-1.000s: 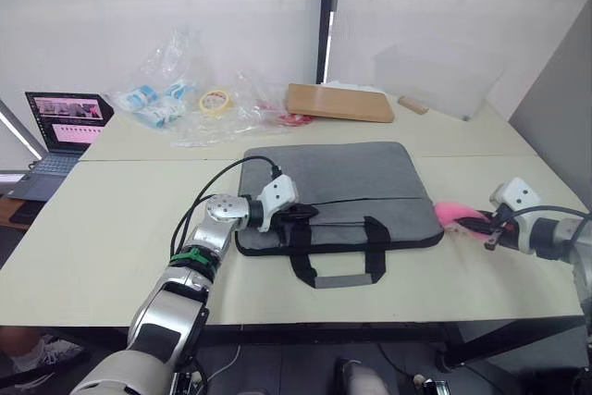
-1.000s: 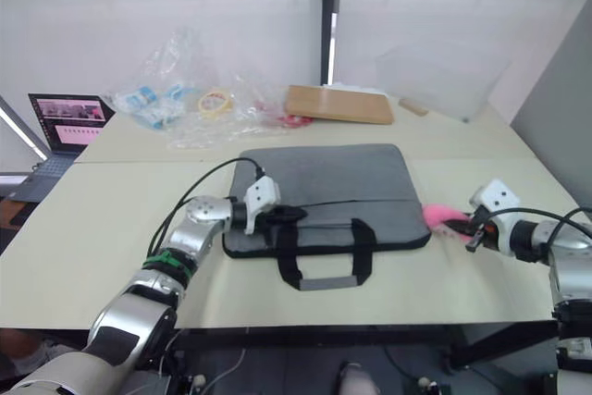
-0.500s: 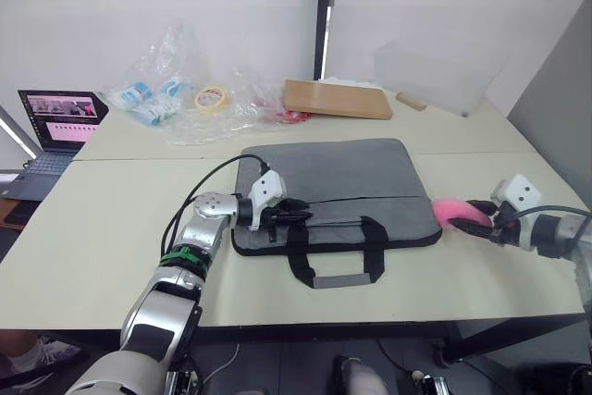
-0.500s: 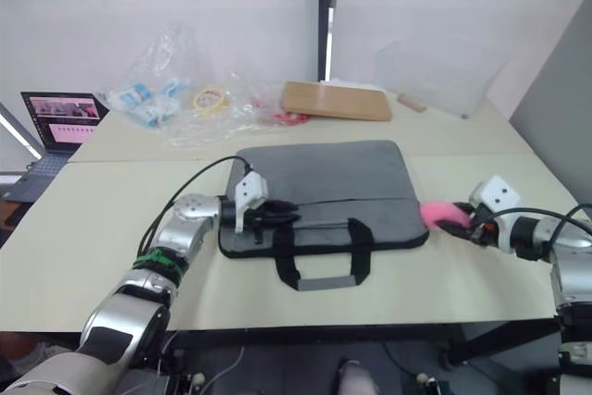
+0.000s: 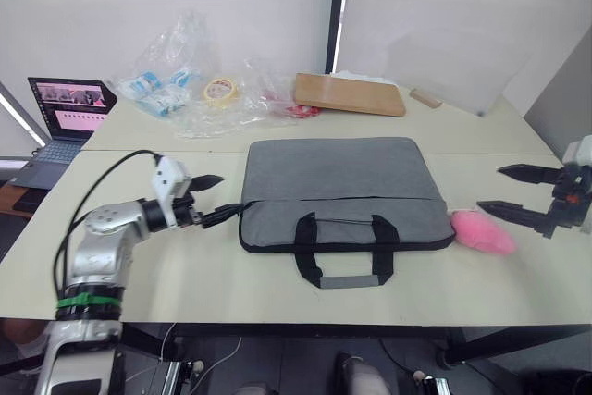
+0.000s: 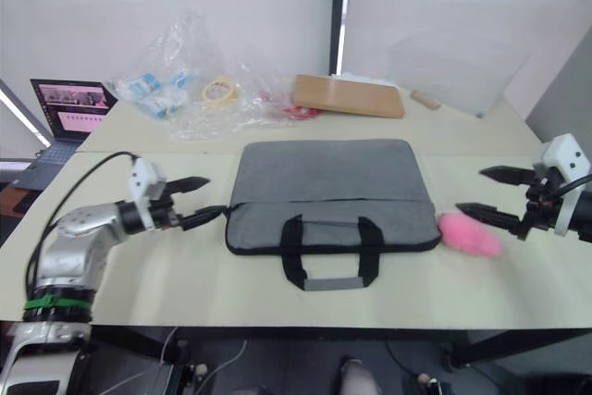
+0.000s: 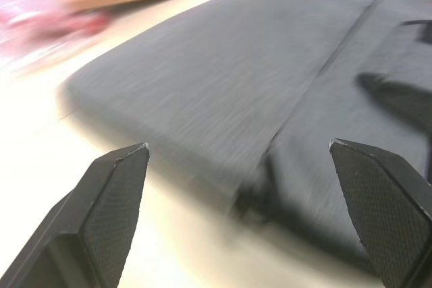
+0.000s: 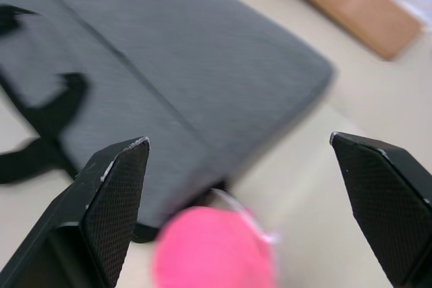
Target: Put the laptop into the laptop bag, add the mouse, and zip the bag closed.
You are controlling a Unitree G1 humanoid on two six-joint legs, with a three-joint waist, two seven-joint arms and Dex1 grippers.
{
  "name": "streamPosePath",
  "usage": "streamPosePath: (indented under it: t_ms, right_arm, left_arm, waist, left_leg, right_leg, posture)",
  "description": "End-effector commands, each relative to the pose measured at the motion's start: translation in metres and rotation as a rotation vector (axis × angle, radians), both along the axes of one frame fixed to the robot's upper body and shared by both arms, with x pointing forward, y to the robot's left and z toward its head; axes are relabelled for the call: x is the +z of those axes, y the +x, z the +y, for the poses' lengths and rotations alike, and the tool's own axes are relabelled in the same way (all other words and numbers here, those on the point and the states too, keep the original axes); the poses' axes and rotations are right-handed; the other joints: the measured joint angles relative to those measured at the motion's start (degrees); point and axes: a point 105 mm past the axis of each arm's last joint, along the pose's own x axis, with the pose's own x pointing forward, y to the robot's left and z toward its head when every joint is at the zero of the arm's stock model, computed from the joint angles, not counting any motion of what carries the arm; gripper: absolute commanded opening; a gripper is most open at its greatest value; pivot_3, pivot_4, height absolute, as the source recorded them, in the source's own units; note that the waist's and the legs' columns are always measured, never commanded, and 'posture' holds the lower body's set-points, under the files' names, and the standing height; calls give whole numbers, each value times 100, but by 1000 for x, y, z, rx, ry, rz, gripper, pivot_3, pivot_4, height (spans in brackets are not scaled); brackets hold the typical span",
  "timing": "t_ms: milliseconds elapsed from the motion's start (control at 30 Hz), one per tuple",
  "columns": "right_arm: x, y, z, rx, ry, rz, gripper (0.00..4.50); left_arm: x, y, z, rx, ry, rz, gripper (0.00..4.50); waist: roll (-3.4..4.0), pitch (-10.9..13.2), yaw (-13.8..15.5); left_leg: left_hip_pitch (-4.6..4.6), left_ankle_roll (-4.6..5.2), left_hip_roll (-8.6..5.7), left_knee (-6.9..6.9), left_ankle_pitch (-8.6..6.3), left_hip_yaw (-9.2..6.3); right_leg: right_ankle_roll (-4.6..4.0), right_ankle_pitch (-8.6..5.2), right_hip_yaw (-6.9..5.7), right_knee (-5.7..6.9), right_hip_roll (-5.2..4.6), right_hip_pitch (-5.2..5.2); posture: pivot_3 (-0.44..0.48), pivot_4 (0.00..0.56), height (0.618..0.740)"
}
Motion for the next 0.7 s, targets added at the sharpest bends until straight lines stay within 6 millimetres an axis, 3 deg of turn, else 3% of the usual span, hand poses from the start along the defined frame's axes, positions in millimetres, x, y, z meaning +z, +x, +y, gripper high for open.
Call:
streamPosePath:
  t_ms: [33, 100, 200, 333, 700]
  right_arm:
    - [11, 3, -40, -158, -74, -96, 4500]
    - [8, 5, -57, -228, -76, -107, 4500]
    - [4, 7, -70, -279, -76, -109, 4500]
    - [0, 10, -79, -320, -58, -109, 4500]
    - [-3, 21, -75, -310, -51, -97, 4500]
  left_arm:
    - [29, -5, 54, 232, 39, -84, 4479]
    - [31, -12, 81, 337, 95, -90, 4479]
    - [33, -18, 97, 390, 121, -91, 4479]
    - [33, -21, 105, 405, 148, -84, 4479]
    - [29, -27, 113, 426, 182, -68, 4479]
  waist:
    - [0, 8, -13]
    - [-1, 10, -41]
    - [-1, 11, -103]
    - [-1, 31, -188]
    - [-12, 51, -280]
  left_leg:
    - [-1, -3, -2, -6, 2, 1]
    - [4, -13, -5, -20, 7, 17]
    - [34, -38, -9, -76, 22, 54]
    - [37, -71, 2, -90, 40, 51]
    - [31, -100, 33, -90, 56, 60]
  right_leg:
    - [0, 0, -2, -3, 1, -1]
    - [0, -2, -7, -9, 1, 0]
    - [-6, -7, -7, -19, 0, 9]
    - [-23, -18, -28, -8, 2, 12]
    - [-54, -35, -23, 32, 14, 21]
  posture:
    - [0, 150, 740]
    - [0, 150, 740]
    - [0, 150, 740]
    - [0, 150, 740]
    - [0, 150, 740]
